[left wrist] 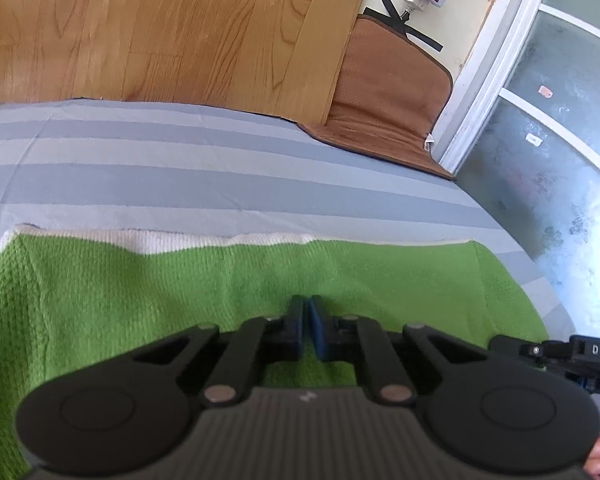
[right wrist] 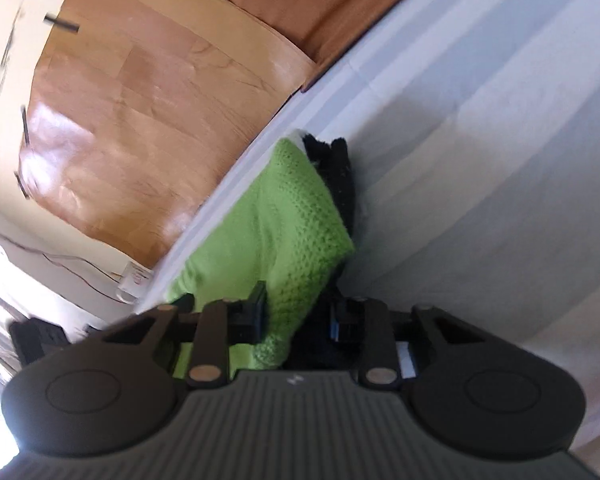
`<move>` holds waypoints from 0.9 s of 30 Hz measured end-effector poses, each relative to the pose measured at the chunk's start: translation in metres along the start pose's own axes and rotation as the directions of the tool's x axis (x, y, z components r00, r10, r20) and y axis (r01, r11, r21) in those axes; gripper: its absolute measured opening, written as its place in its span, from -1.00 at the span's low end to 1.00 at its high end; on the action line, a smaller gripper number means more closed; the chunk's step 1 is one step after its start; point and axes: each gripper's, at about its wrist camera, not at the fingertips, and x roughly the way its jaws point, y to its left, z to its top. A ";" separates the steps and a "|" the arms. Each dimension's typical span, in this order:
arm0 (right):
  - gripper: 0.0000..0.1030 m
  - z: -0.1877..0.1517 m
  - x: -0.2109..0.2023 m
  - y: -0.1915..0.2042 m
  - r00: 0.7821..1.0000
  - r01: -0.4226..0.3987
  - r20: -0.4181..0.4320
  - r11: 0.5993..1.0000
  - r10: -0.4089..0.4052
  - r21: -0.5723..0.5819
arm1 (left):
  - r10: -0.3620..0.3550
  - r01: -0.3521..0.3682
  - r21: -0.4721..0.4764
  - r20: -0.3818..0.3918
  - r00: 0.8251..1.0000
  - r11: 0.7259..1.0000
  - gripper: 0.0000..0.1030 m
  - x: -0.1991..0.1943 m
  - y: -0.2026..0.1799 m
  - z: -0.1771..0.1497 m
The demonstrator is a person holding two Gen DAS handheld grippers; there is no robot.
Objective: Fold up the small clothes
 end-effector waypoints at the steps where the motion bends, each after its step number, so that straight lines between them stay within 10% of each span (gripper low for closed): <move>1: -0.48 0.002 -0.003 0.004 1.000 -0.015 0.003 1.000 0.015 0.004 | -0.014 0.014 -0.020 -0.006 1.000 1.000 -0.84 -0.001 0.003 0.001; 3: -0.50 0.005 -0.011 0.022 0.998 -0.055 0.021 0.998 0.056 -0.033 | -0.066 0.063 -0.079 -0.030 0.997 0.995 -0.74 -0.005 0.013 0.006; 6: -0.50 0.005 -0.021 0.065 0.994 -0.102 0.033 0.983 0.108 -0.152 | -0.112 0.113 -0.182 0.013 0.994 0.977 0.02 -0.028 0.033 0.019; 13: -0.50 -0.019 0.012 0.170 0.988 -0.154 -0.081 0.872 0.131 -0.465 | -0.091 0.152 -0.266 0.230 0.969 0.952 0.53 -0.106 0.085 0.033; 22: -0.44 -0.085 0.111 0.244 0.955 -0.233 -0.295 0.673 0.024 -0.702 | -0.017 0.124 -0.353 0.292 0.956 0.927 0.63 -0.142 0.136 0.011; 27: 0.14 -0.119 0.161 0.253 0.932 -0.254 -0.357 0.584 -0.067 -0.771 | 0.030 0.096 -0.410 0.290 0.956 0.907 0.66 -0.145 0.157 0.000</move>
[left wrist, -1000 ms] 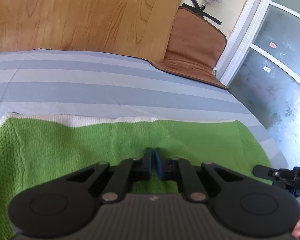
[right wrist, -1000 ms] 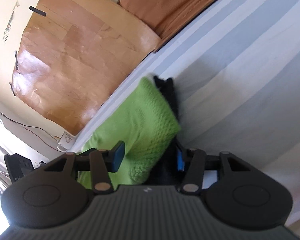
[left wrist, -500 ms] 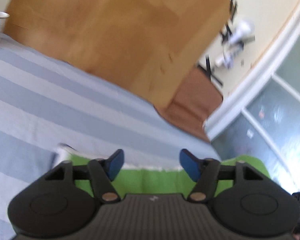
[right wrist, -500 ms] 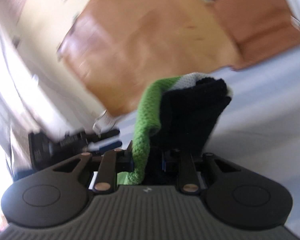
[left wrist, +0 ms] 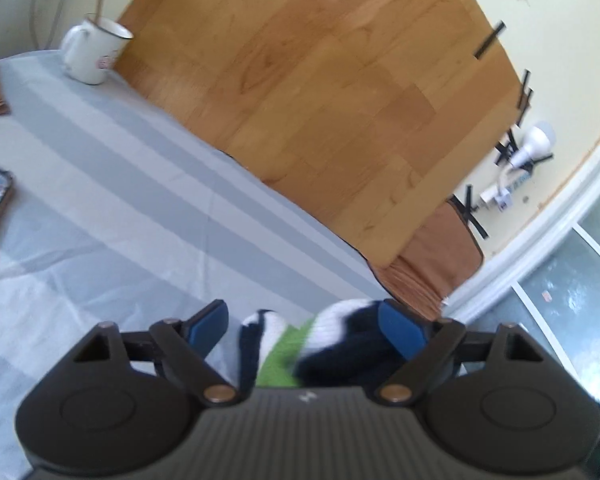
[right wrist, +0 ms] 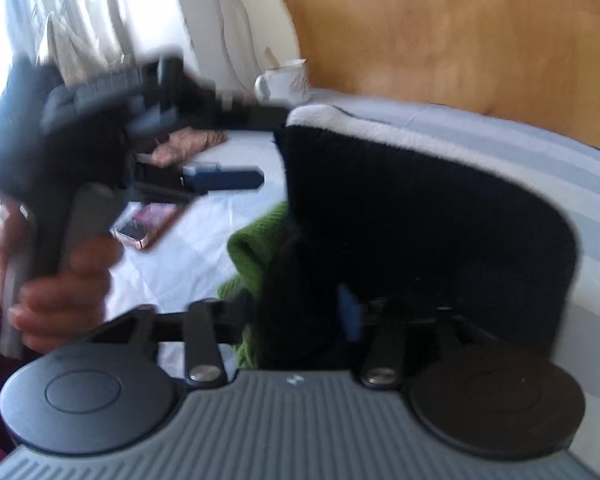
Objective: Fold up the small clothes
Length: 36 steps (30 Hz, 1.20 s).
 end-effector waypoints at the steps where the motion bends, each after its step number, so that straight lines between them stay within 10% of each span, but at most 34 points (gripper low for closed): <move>1: 0.28 0.000 0.001 0.002 1.000 0.000 0.016 1.000 0.001 -0.021 | -0.004 0.004 -0.007 0.007 1.000 1.000 0.66 -0.002 0.003 0.001; 9: 0.33 0.003 -0.061 -0.015 0.974 -0.147 0.165 0.988 0.153 -0.049 | -0.046 0.046 0.022 0.022 0.999 0.999 0.66 -0.008 -0.007 -0.001; 14: -0.19 0.004 -0.104 -0.049 0.952 -0.024 0.307 0.999 0.012 0.037 | -0.097 0.087 0.134 0.072 0.993 0.987 0.61 -0.016 -0.039 -0.005; 24: -0.73 0.004 -0.052 -0.095 0.979 0.083 0.169 0.978 -0.117 0.194 | 0.126 -0.112 0.221 -0.051 0.991 0.969 -0.40 0.055 -0.038 -0.004; 33: -0.94 -0.002 -0.037 -0.094 0.981 0.095 0.144 0.972 -0.127 0.214 | 0.162 -0.143 0.192 -0.085 0.983 0.971 -0.19 0.079 -0.007 -0.010; 36: -0.94 -0.003 -0.036 -0.091 0.980 0.102 0.148 0.972 -0.135 0.210 | 0.187 -0.169 0.187 -0.083 0.979 0.968 0.19 0.078 -0.004 -0.010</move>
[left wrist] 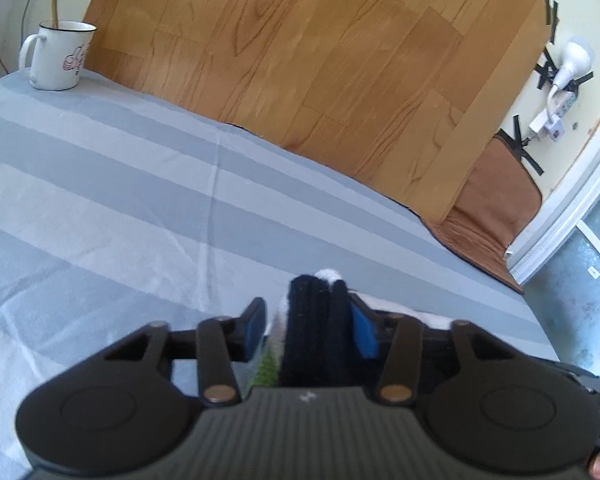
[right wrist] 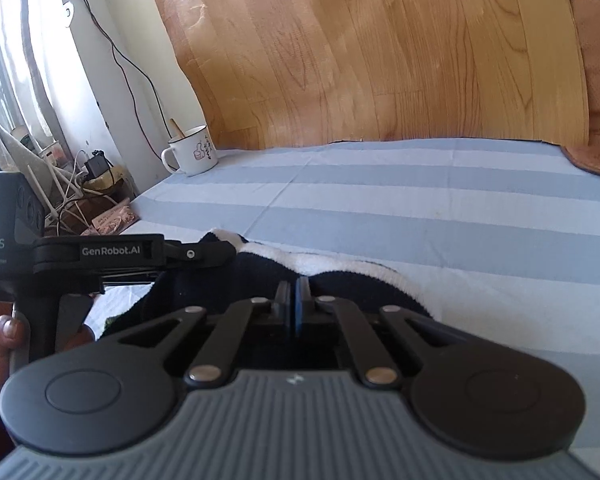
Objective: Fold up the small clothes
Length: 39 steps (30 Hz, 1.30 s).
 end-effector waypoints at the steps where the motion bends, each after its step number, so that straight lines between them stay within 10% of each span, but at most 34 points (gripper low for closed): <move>1: -0.93 0.001 0.003 0.000 1.000 -0.003 0.000 1.000 0.003 0.012 | 0.040 -0.040 0.003 0.001 0.999 0.999 0.51 0.001 -0.004 0.002; 6: -0.79 -0.007 -0.018 0.003 0.999 -0.026 0.044 0.997 0.023 0.066 | 0.158 -0.165 0.108 0.064 0.985 0.980 0.56 -0.017 -0.027 -0.008; 11: -0.12 -0.027 -0.050 0.029 0.990 0.029 0.141 0.999 -0.024 -0.032 | 0.194 -0.207 0.141 0.098 0.976 0.968 0.56 -0.035 -0.039 -0.021; 39: 0.10 -0.086 -0.051 0.029 0.975 0.128 0.186 0.991 -0.118 -0.039 | 0.188 -0.204 0.108 0.136 0.973 0.973 0.91 -0.044 -0.020 -0.064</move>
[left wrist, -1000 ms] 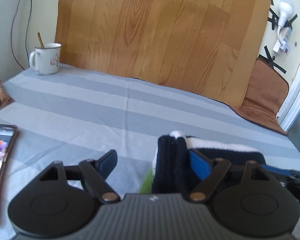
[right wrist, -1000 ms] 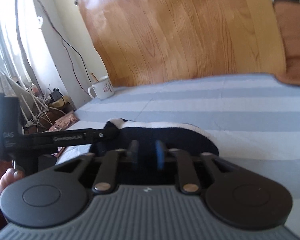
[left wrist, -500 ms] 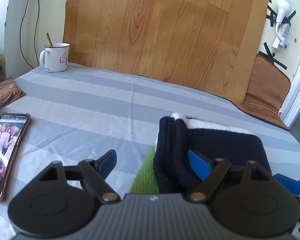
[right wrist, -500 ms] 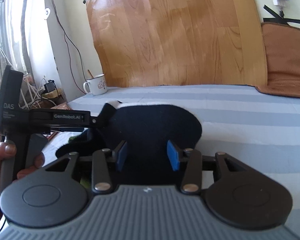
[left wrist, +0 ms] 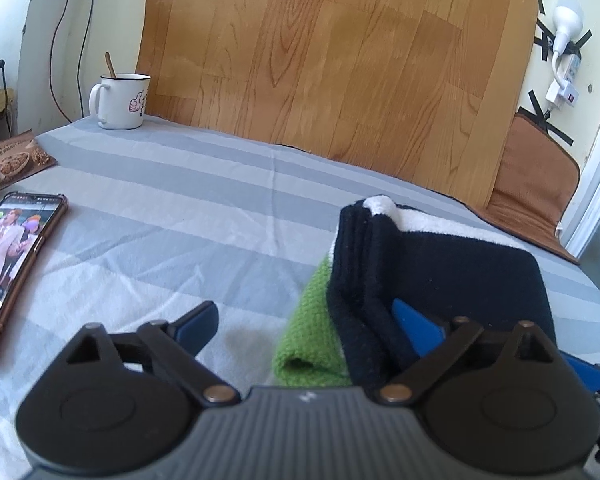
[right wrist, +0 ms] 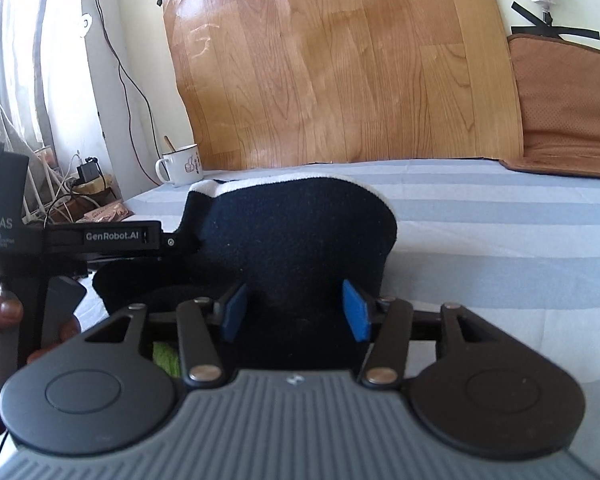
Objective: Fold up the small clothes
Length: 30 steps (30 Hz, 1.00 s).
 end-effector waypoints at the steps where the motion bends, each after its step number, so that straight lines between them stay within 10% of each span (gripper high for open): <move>1: 0.11 -0.001 0.000 0.000 1.000 -0.001 0.004 1.000 0.001 0.000 | -0.005 0.005 -0.004 0.004 1.000 1.000 0.93 0.000 0.002 -0.001; 8: 0.41 -0.005 0.003 -0.009 1.000 -0.001 0.007 0.999 0.001 0.040 | -0.054 0.055 -0.042 0.010 0.998 0.998 0.99 0.004 0.013 -0.004; 13: 0.60 -0.013 0.011 -0.046 0.995 -0.085 -0.016 0.949 0.094 0.305 | -0.075 0.075 -0.051 0.010 0.997 0.996 0.99 0.005 0.017 -0.004; 30: 0.88 -0.017 0.011 -0.043 0.990 -0.138 0.038 0.944 0.133 0.299 | -0.138 0.138 -0.079 0.004 0.990 0.987 1.00 0.005 0.027 -0.004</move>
